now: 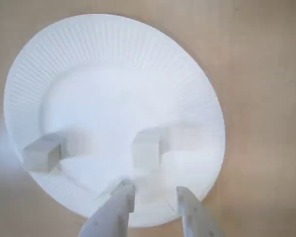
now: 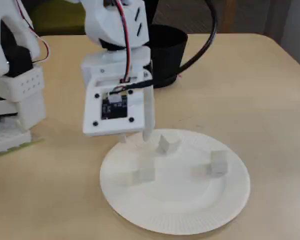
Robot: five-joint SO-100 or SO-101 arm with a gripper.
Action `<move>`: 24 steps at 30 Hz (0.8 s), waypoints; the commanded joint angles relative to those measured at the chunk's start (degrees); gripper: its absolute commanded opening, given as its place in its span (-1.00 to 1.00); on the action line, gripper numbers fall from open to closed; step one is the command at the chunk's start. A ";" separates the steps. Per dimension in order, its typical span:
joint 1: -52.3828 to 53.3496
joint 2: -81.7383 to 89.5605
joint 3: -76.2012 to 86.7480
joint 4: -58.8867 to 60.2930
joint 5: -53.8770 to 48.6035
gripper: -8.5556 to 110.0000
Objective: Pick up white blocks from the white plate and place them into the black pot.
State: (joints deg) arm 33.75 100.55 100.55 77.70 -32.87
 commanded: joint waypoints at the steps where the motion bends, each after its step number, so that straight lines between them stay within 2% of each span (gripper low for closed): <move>1: -1.67 0.26 -1.32 1.05 -0.18 -0.69; 16: -2.46 -5.36 -2.99 2.11 3.78 -0.48; 24: -2.55 -10.46 -6.59 0.97 -0.44 -0.58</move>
State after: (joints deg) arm 31.55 90.18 96.59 79.89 -31.99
